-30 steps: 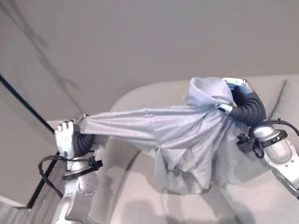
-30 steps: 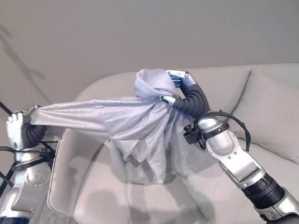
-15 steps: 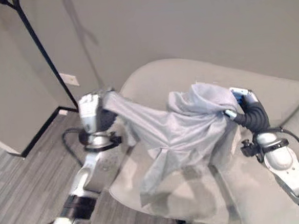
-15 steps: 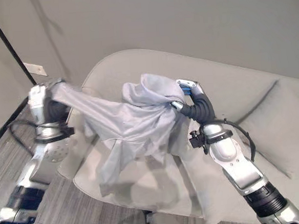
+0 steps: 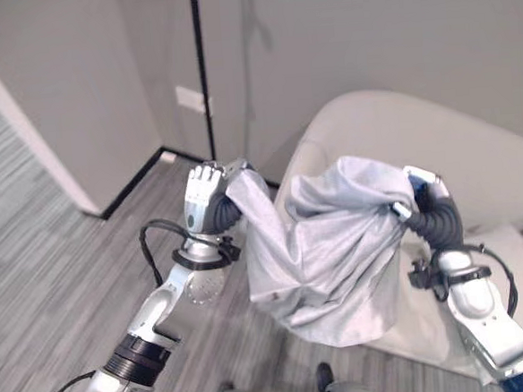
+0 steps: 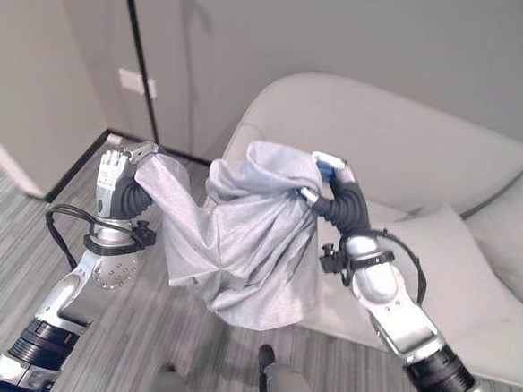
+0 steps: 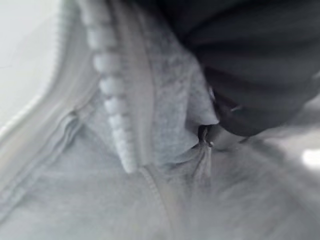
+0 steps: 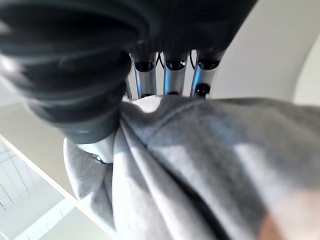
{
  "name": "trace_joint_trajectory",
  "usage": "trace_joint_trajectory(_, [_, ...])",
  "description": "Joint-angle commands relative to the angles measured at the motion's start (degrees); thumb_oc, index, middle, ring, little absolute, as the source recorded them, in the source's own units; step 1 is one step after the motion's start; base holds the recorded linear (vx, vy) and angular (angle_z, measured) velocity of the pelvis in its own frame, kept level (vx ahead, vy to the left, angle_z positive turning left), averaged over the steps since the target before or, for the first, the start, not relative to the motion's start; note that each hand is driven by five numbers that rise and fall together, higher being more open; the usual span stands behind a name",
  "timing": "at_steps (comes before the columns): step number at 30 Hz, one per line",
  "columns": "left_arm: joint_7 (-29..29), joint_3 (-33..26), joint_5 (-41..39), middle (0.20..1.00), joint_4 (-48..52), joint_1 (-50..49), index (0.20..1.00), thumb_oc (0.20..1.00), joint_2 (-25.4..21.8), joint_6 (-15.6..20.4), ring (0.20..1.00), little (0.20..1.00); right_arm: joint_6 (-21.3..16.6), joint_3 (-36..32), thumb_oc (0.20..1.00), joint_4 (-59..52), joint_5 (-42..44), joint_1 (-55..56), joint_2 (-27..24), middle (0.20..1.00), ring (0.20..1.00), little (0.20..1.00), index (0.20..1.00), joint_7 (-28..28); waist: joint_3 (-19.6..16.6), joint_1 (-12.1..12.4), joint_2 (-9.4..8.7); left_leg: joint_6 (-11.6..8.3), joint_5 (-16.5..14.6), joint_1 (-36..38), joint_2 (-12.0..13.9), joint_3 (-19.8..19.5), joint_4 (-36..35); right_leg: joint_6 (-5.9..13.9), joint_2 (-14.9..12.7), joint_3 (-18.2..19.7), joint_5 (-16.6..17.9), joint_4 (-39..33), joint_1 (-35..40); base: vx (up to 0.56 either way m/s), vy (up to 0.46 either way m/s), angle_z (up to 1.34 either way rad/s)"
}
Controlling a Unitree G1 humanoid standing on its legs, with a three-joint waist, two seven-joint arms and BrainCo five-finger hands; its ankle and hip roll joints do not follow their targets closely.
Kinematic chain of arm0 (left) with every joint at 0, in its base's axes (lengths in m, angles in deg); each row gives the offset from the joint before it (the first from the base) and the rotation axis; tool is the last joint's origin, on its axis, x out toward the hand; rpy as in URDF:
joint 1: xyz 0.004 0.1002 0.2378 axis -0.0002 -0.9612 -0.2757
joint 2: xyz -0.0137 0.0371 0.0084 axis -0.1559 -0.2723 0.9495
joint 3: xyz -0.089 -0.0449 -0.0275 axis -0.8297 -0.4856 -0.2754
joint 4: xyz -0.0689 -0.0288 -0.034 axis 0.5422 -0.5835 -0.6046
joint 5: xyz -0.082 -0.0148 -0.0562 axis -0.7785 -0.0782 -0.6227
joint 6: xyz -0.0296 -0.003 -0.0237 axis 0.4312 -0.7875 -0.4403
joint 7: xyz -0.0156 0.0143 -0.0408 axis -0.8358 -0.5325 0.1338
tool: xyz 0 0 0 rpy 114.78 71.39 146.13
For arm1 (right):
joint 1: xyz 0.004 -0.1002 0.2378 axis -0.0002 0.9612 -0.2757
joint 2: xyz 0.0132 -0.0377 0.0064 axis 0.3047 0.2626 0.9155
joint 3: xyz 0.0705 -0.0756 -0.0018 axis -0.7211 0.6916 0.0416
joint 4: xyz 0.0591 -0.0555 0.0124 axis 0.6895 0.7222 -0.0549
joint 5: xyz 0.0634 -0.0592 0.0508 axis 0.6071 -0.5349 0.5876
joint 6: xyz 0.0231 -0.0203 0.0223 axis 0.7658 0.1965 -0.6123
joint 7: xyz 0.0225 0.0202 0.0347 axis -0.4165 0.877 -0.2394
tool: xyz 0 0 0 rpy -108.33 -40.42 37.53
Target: Hang the clothes on the sofa on the clothes rack.
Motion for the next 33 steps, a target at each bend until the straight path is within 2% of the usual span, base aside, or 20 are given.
trace_joint_trajectory(1, [3.13,1.83,-2.62,0.200,1.05,2.16,0.200,0.200,2.34,2.12,0.200,0.200,-3.18,-5.96,0.200,-3.32,-2.22,0.59,-1.25,0.200,0.200,0.200,0.200,-3.22,-7.25,-2.08,-0.55,1.66,1.19,7.43,-1.72,0.49,-15.01,-3.56,6.85,1.53,-11.46,2.91,10.07,0.05,0.107,-0.34])
trace_joint_trajectory(2, [3.80,2.28,-2.86,0.200,0.73,2.26,0.200,0.200,3.00,2.37,0.200,0.200,-3.25,-6.69,0.200,-3.37,-2.25,1.24,-1.21,0.200,0.200,0.200,0.200,-3.34,-7.68,-2.24,-0.57,1.78,1.16,7.57,-2.07,0.50,-15.03,-4.15,7.84,2.13,-13.02,3.29,10.26,0.04,0.069,-0.22])
trace_joint_trajectory(3, [3.79,2.31,-2.86,0.200,0.71,2.28,0.200,0.200,3.02,2.37,0.200,0.200,-3.24,-6.73,0.200,-3.40,-2.24,1.29,-1.21,0.200,0.200,0.200,0.200,-3.33,-7.69,-2.19,-0.57,1.79,1.15,7.57,-2.07,0.52,-15.03,-4.15,7.85,2.14,-13.08,3.37,10.22,0.08,0.057,-0.19])
trace_joint_trajectory(4, [5.62,3.46,-3.02,0.200,0.39,2.33,0.200,0.200,3.84,2.71,0.200,0.200,-3.75,-7.71,0.200,-3.91,-1.80,2.63,-0.71,0.200,0.200,0.200,0.200,-3.46,-8.00,-2.54,-0.43,1.93,0.91,8.38,-2.91,0.05,-15.03,-4.87,9.35,2.41,-15.42,3.43,10.23,0.08,0.014,-0.14])
trace_joint_trajectory(7, [6.83,3.42,-3.90,0.200,2.04,1.52,0.200,0.200,3.71,3.31,0.200,0.200,-3.75,-7.54,0.200,-4.38,-1.14,2.59,-0.64,0.200,0.200,0.200,0.200,-3.09,-6.87,-3.00,-0.13,1.51,0.66,10.04,-3.26,-0.65,-14.45,-4.71,11.43,3.65,-16.10,3.31,9.75,0.09,0.003,0.11])
trace_joint_trajectory(10, [7.35,3.58,-5.02,0.200,2.40,0.94,0.200,0.200,4.21,3.47,0.200,0.200,-3.70,-7.29,0.200,-5.61,-0.92,3.11,-1.21,0.200,0.200,0.200,0.200,-2.31,-4.14,-2.98,0.09,1.37,-0.18,9.01,-4.37,-1.07,-6.24,-6.16,12.11,4.13,-16.46,4.39,9.46,0.03,0.071,0.01])
trace_joint_trajectory(11, [7.43,3.96,-5.37,0.200,1.92,1.19,0.200,0.200,4.66,3.65,0.200,0.200,-3.45,-7.16,0.200,-5.32,-1.03,3.00,-1.57,0.200,0.200,0.200,0.200,-2.23,-2.97,-3.03,0.16,0.80,-0.65,6.85,-4.93,-1.50,-1.60,-6.43,11.84,3.97,-16.42,4.98,9.22,-0.03,0.115,0.17])
trace_joint_trajectory(13, [7.71,4.20,-5.55,0.200,1.86,1.06,0.200,0.200,5.17,3.83,0.200,0.200,-3.02,-6.89,0.200,-4.89,-1.55,3.10,-2.41,0.200,0.200,0.200,0.200,-2.24,-1.90,-3.02,0.46,0.09,-0.55,4.47,-5.26,-1.92,2.45,-6.63,11.02,3.87,-16.53,5.56,8.96,-0.03,0.148,0.26])
trace_joint_trajectory(15, [7.15,3.83,-5.70,0.200,1.94,1.54,0.200,0.200,5.94,4.14,0.200,0.200,-2.63,-6.64,0.200,-4.24,-2.34,2.95,-2.88,0.200,0.200,0.200,0.200,-2.44,-1.98,-3.57,0.49,-0.09,-1.76,2.66,-3.18,-1.32,3.25,-6.34,9.58,3.06,-17.34,5.76,8.47,0.06,0.144,0.40])
trace_joint_trajectory(16, [6.14,3.59,-5.78,0.200,1.57,2.16,0.200,0.200,6.37,3.83,0.200,0.200,-2.45,-6.22,0.200,-3.83,-2.74,2.06,-3.13,0.200,0.200,0.200,0.200,-3.09,-2.46,-3.35,-0.13,-0.29,-1.51,1.94,-0.12,-1.16,0.55,-5.95,7.15,1.61,-17.56,5.05,8.30,0.12,0.133,0.45])
trace_joint_trajectory(18, [5.08,3.65,-5.87,0.200,1.16,2.43,0.200,0.200,6.56,3.49,0.200,0.200,-2.73,-5.75,0.200,-3.63,-2.42,0.74,-2.99,0.200,0.200,0.200,0.200,-3.86,-2.44,-2.42,-0.57,-1.15,0.87,0.77,2.57,-3.13,-2.45,-5.53,5.16,0.52,-17.72,3.99,8.16,0.11,0.132,0.21])
trace_joint_trajectory(21, [3.81,4.89,-5.87,0.200,-0.16,4.55,0.200,0.200,6.78,3.63,0.200,0.200,-3.33,-4.93,0.200,-1.99,-1.98,-1.44,-2.50,0.200,0.200,0.200,0.200,-5.35,-1.84,-0.96,-1.14,-3.69,7.75,-2.81,7.29,-7.51,-10.63,-5.22,3.41,0.76,-18.06,2.01,8.15,0.13,0.150,0.18])
trace_joint_trajectory(23, [3.04,5.78,-6.18,0.200,-0.95,5.23,0.200,0.200,7.21,4.08,0.200,0.200,-3.62,-4.68,0.200,-0.93,-1.97,-2.22,-2.08,0.200,0.200,0.200,0.200,-6.38,-1.55,-0.08,-0.96,-4.60,8.98,-4.08,9.51,-8.58,-13.82,-4.89,2.37,1.35,-18.27,0.62,8.80,0.19,0.234,0.06])
trace_joint_trajectory(25, [2.40,6.53,-6.78,0.200,-1.61,5.95,0.200,0.200,7.88,4.77,0.200,0.200,-3.93,-3.92,0.200,-0.02,-1.76,-3.54,-1.80,0.200,0.200,0.200,0.200,-7.17,-1.02,0.98,0.07,-5.36,9.17,-5.49,10.80,-8.21,-14.27,-4.21,0.52,1.59,-18.42,-1.41,10.19,0.20,0.315,0.01])
trace_joint_trajectory(26, [2.38,6.54,-6.77,0.200,-1.65,5.98,0.200,0.200,7.90,4.79,0.200,0.200,-3.95,-3.91,0.200,0.01,-1.76,-3.56,-1.80,0.200,0.200,0.200,0.200,-7.18,-0.97,1.04,0.06,-5.35,9.15,-5.41,10.81,-8.15,-14.27,-4.20,0.50,1.64,-18.37,-1.50,10.26,0.30,0.501,-0.27])
trace_joint_trajectory(27, [2.59,6.72,-6.72,0.200,-0.56,5.40,0.200,0.200,7.83,5.40,0.200,0.200,-4.06,-3.47,0.200,-0.73,-1.62,-3.35,-1.62,0.200,0.200,0.200,0.200,-6.66,-1.10,1.92,2.23,-5.57,8.95,-4.75,11.23,-6.59,-13.40,-3.45,-1.67,1.66,-18.38,-2.04,11.33,0.22,0.353,-0.34])
trace_joint_trajectory(28, [2.60,6.70,-6.72,0.200,-0.52,5.35,0.200,0.200,7.85,5.40,0.200,0.200,-4.02,-3.47,0.200,-0.79,-1.63,-3.30,-1.65,0.200,0.200,0.200,0.200,-6.66,-1.09,2.05,2.23,-5.58,8.90,-4.66,11.27,-6.44,-13.39,-3.44,-1.67,1.80,-18.36,-2.04,11.31,0.38,0.730,-0.29])
trace_joint_trajectory(29, [3.02,8.50,-6.10,0.200,-0.93,5.70,0.200,0.200,7.70,5.78,0.200,0.200,-3.16,-2.25,0.200,0.37,-2.52,-4.37,-1.40,0.200,0.200,0.200,0.200,-6.98,-0.97,2.39,3.46,-5.76,7.68,-5.59,9.38,-4.37,-10.34,-1.82,-4.76,0.64,-17.46,-2.04,10.87,0.24,0.526,-0.30])
trace_joint_trajectory(32, [2.77,9.17,-4.91,0.200,1.03,6.30,0.200,0.200,5.15,5.65,0.200,0.200,-2.74,-2.05,0.200,-0.94,-3.70,-4.95,-1.21,0.200,0.200,0.200,0.200,-6.35,-1.31,1.61,3.66,-4.93,5.45,-6.90,6.05,-2.52,-7.08,0.12,-9.06,0.46,-8.95,-2.04,8.30,0.19,0.446,-0.19])
trace_joint_trajectory(33, [2.77,9.17,-4.92,0.200,1.04,6.29,0.200,0.200,5.12,5.64,0.200,0.200,-2.72,-2.05,0.200,-0.96,-3.71,-4.94,-1.18,0.200,0.200,0.200,0.200,-6.34,-1.44,1.64,3.58,-4.90,5.44,-7.03,6.00,-2.44,-7.03,0.16,-9.12,0.55,-8.94,-2.04,8.13,0.10,0.337,-0.22])
